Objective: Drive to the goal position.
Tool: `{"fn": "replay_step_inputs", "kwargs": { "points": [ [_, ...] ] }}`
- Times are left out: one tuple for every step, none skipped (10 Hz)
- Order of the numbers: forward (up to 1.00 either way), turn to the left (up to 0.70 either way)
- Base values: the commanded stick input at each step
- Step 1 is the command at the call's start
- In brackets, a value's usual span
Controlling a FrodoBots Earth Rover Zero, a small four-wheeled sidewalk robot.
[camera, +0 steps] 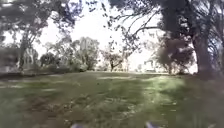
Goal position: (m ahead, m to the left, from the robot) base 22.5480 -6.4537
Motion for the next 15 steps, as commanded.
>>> {"fn": "replay_step_inputs", "kwargs": {
  "points": [
    [0.7, 0.0],
    [0.7, 0.0],
    [0.7, 0.0],
    [0.7, 0.0],
    [0.7, -0.01],
    [0.7, -0.03],
    [0.7, -0.16],
    [0.7, -0.33],
    [0.7, -0.16],
    [0.7, 0.0],
    [0.7, 0.0],
    [0.7, 0.0],
    [0.7, 0.0],
    [0.7, 0.0],
    [0.7, 0.0]
  ]
}}
